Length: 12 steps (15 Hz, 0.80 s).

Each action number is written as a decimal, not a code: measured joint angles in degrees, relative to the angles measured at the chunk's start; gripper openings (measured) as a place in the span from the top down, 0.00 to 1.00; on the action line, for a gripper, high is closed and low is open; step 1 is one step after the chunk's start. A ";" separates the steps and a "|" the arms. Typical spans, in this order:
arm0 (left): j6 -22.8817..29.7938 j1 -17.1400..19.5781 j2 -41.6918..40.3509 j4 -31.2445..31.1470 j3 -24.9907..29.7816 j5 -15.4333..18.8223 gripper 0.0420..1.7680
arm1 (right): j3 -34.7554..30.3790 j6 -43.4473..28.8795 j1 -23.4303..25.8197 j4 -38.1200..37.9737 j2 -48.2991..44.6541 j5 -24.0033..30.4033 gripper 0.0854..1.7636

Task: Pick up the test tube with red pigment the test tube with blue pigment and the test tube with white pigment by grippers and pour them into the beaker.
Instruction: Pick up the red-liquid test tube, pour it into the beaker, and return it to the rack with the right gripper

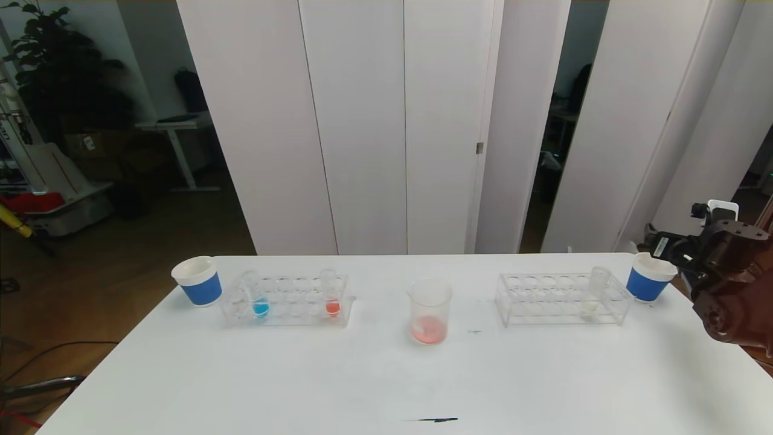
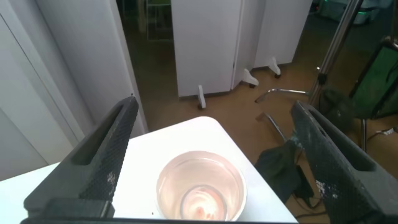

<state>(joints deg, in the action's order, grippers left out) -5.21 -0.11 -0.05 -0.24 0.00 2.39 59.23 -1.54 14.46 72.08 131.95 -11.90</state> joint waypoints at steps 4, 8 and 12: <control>0.00 0.00 0.00 -0.02 0.00 0.00 0.01 | -0.28 0.06 -1.38 -8.25 -9.18 3.69 0.01; -0.02 -0.02 0.00 -0.02 0.00 0.00 0.01 | -4.11 0.05 -4.55 -11.40 -18.51 4.92 0.01; -0.02 0.00 0.00 -0.02 0.00 0.02 0.01 | -12.63 0.06 -7.59 -12.08 -29.72 8.79 0.01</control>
<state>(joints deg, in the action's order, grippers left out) -5.23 -0.11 -0.05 -0.27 0.00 2.41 46.60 -1.48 6.86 60.00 102.23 -3.11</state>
